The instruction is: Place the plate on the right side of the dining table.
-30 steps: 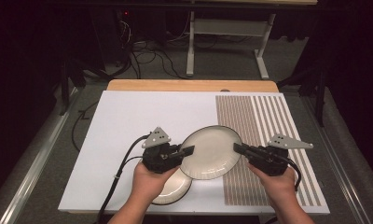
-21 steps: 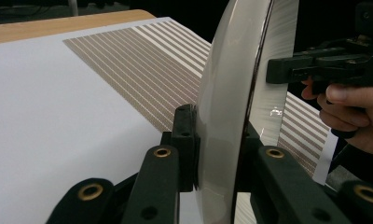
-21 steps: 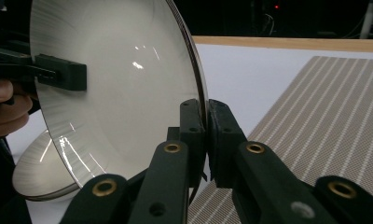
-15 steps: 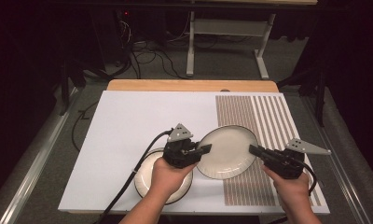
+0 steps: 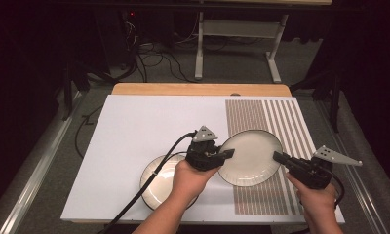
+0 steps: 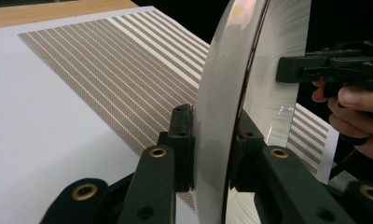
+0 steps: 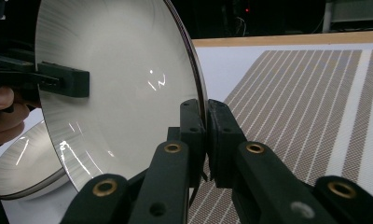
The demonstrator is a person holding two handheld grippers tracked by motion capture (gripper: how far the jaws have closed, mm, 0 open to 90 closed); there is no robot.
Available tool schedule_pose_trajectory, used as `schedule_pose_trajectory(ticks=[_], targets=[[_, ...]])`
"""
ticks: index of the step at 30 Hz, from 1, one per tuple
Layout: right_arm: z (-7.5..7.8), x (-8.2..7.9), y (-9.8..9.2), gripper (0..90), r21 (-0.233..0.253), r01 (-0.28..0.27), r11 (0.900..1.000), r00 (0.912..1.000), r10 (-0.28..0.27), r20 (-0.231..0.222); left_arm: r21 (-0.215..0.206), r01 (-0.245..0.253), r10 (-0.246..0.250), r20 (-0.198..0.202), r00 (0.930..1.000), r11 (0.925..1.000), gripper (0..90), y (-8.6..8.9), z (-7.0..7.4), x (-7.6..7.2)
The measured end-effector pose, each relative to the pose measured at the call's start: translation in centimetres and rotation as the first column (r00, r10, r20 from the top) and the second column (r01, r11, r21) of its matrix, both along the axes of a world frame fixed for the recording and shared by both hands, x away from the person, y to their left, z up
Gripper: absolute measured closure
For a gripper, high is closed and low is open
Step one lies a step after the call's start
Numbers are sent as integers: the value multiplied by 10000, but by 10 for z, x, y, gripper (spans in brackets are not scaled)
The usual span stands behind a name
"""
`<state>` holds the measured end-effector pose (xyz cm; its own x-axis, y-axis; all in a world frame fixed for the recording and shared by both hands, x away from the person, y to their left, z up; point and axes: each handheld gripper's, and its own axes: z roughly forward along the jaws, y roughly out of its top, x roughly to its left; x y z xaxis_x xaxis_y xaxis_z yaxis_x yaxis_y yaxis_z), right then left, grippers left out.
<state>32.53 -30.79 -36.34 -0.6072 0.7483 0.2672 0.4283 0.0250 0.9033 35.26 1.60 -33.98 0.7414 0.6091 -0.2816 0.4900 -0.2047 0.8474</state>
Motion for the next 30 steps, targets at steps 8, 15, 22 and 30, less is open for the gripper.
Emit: schedule_pose_trajectory(ticks=[8,15,22,30], targets=[[0,1,-10,882,33,320,9995,9995,-320,28,30,11,-10,-196,9998,10000,732,-12,0,6],[1,0,-17,881,87,508,9987,9987,-509,81,168,3,1,-229,9997,9999,726,-22,1,10],[0,1,-26,882,22,839,9965,9964,-839,77,178,63,-57,-316,9995,9998,713,-34,-3,18],[-1,3,-35,883,-6,1167,9932,9931,-1167,102,62,27,-24,-537,9986,10000,698,-46,-7,28]])
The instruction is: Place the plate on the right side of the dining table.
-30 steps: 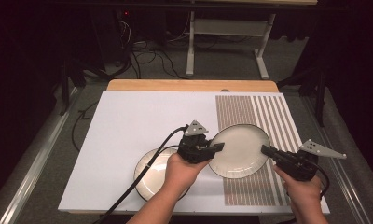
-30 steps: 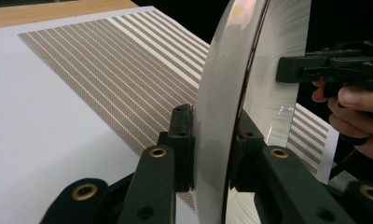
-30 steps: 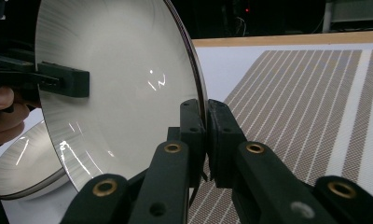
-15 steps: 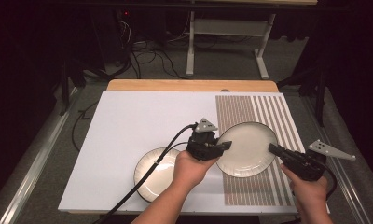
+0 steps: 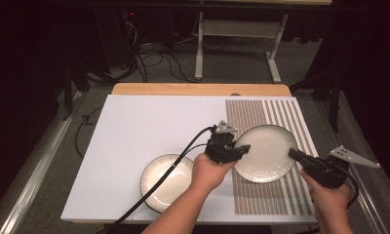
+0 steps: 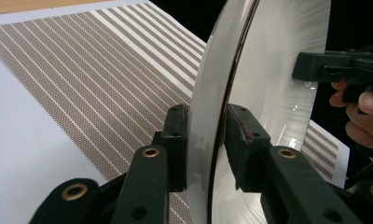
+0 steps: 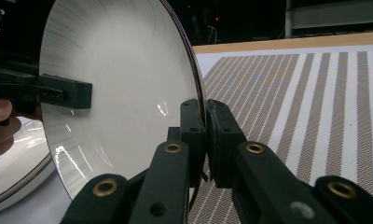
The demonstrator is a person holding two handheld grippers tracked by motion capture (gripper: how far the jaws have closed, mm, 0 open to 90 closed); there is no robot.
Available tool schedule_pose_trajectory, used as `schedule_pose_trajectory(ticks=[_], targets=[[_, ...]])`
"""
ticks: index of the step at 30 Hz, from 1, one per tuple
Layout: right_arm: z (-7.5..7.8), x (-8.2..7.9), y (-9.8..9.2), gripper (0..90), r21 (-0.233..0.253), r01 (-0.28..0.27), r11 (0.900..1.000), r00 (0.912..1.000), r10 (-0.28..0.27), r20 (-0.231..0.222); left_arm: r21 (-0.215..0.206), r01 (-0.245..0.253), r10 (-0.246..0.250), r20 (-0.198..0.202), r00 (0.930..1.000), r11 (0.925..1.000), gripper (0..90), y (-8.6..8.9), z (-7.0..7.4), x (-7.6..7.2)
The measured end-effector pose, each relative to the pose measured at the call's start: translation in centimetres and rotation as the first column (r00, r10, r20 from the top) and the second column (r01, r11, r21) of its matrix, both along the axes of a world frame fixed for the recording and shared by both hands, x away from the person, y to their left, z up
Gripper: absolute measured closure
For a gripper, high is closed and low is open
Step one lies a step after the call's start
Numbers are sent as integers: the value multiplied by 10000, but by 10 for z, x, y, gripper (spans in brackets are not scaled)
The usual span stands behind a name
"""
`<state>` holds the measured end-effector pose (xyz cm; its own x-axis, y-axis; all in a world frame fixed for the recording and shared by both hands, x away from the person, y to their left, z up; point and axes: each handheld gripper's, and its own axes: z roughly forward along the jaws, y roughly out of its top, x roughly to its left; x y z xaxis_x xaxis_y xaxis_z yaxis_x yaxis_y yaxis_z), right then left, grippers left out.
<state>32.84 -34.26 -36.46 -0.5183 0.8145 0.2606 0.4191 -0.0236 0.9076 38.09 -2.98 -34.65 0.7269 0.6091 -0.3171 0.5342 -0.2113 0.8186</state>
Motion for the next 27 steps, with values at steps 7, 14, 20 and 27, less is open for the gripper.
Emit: schedule_pose_trajectory(ticks=[7,14,20,27], targets=[[-1,2,-8,883,34,220,9998,9997,-220,-42,1,-82,82,-85,9999,10000,687,-11,-1,5],[-3,3,-12,883,30,358,9994,9993,-358,-86,17,-257,257,-203,9995,9997,675,-17,-3,9],[-4,4,-16,883,-9,487,9988,9988,-487,-96,-70,-282,278,-428,9987,9996,672,-23,-7,12],[-7,6,-24,882,-98,728,9973,9972,-730,-131,-59,-345,342,-517,9981,9994,662,-35,-12,18]])
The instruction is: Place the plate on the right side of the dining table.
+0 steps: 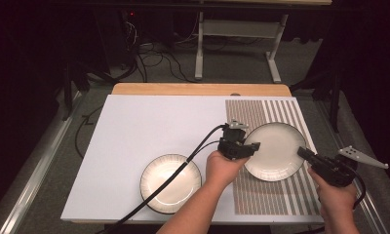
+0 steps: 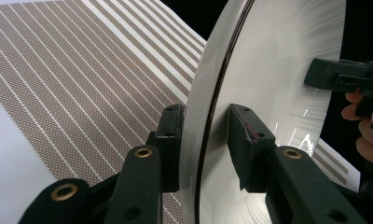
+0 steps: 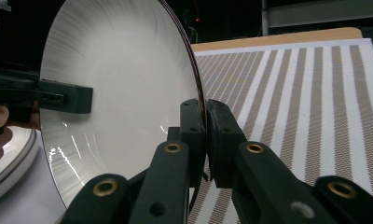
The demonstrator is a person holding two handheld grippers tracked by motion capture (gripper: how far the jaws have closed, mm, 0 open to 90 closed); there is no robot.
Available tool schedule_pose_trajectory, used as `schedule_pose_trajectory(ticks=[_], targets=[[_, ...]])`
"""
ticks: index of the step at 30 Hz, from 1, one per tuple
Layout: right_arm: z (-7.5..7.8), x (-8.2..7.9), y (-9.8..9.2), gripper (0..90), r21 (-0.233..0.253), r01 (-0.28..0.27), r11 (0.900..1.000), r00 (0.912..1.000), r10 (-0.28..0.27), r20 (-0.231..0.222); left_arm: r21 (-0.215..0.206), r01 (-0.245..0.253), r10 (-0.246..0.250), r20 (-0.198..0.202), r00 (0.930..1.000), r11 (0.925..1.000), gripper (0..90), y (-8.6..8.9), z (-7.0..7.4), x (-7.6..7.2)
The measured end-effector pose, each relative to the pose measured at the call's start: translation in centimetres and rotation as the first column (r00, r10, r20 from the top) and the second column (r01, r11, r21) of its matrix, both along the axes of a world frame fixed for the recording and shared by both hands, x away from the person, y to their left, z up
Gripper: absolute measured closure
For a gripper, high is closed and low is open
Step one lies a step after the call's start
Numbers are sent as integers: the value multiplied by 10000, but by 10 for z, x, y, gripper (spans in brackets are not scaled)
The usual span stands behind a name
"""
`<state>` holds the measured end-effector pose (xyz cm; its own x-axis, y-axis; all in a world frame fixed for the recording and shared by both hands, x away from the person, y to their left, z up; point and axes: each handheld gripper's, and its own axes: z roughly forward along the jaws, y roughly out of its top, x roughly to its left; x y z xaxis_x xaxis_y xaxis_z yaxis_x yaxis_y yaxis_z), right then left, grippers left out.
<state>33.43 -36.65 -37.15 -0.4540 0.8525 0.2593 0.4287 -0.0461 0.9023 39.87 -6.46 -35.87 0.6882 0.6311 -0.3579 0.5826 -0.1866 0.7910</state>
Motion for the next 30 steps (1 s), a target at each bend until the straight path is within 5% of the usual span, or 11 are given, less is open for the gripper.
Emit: schedule_pose_trajectory(ticks=[19,30], targets=[[-21,18,-5,879,-540,389,9978,9976,-419,-553,431,-221,235,-334,9992,9988,634,-14,-27,20],[-23,15,-7,882,-810,577,9950,9973,-612,-414,537,-247,280,-611,9977,9983,643,-18,-37,26]])
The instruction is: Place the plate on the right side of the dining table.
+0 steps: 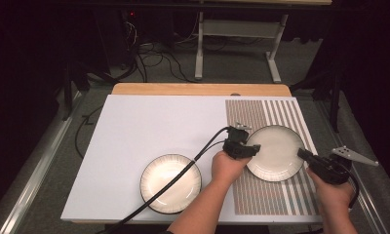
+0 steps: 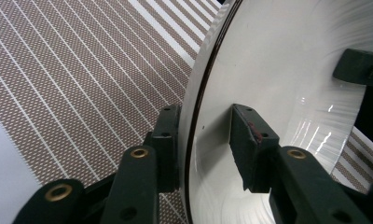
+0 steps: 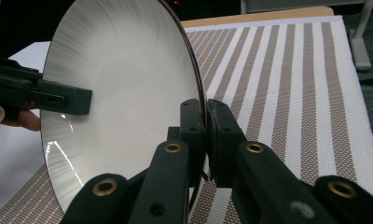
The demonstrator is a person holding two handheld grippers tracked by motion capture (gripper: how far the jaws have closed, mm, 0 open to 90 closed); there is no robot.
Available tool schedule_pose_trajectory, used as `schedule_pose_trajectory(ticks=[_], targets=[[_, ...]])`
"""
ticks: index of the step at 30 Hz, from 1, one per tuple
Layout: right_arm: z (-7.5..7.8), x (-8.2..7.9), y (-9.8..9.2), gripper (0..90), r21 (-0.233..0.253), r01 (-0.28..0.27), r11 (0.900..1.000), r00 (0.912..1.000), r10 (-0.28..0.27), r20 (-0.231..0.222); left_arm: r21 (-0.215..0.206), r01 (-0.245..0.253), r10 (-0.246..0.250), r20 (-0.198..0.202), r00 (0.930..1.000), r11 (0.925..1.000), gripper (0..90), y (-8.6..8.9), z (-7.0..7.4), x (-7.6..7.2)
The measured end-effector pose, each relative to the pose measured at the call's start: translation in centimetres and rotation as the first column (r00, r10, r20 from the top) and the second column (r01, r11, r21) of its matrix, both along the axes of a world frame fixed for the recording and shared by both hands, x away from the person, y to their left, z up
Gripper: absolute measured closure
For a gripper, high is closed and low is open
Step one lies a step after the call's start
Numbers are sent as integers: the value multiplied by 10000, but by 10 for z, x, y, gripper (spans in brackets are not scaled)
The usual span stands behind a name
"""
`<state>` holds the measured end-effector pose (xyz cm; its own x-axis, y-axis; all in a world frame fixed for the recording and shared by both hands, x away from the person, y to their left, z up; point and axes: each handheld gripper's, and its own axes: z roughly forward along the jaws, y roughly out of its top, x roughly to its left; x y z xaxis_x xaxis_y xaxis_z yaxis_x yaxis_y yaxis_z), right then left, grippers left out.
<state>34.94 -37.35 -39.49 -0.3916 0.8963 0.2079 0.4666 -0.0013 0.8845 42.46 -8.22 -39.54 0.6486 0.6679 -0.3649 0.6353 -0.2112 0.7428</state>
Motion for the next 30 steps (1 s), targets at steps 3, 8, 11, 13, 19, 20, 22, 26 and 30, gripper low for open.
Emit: schedule_pose_trajectory(ticks=[3,8,11,13,19,20,22,26,30], targets=[[-1,-1,0,881,-81,56,10000,10000,-56,12,111,-27,28,-47,10000,9999,651,-1,1,1],[-3,0,-2,881,-21,56,10000,10000,-56,-14,267,-140,139,46,9999,9995,652,-3,2,1],[-3,1,-1,881,20,65,10000,10000,-65,-36,383,-195,182,344,9992,9991,640,-2,4,1],[-3,1,0,881,-72,101,9999,9999,-101,-11,372,-222,206,426,9989,9991,591,1,8,1],[-2,2,2,879,-212,134,9997,9999,-134,7,382,-486,445,1018,9938,9981,489,19,21,-6],[-2,2,2,879,-231,145,9996,9999,-146,-3,442,-512,460,1111,9927,9977,474,23,23,-8],[-2,2,3,879,-271,173,9995,9998,-174,-10,457,-576,512,1296,9902,9973,440,33,27,-12],[-1,1,3,878,-335,185,9993,9998,-187,-29,443,-869,777,1789,9808,9952,378,54,38,-23],[0,2,4,878,-391,208,9990,9998,-211,-57,527,-1132,994,2161,9713,9922,342,78,45,-35]])
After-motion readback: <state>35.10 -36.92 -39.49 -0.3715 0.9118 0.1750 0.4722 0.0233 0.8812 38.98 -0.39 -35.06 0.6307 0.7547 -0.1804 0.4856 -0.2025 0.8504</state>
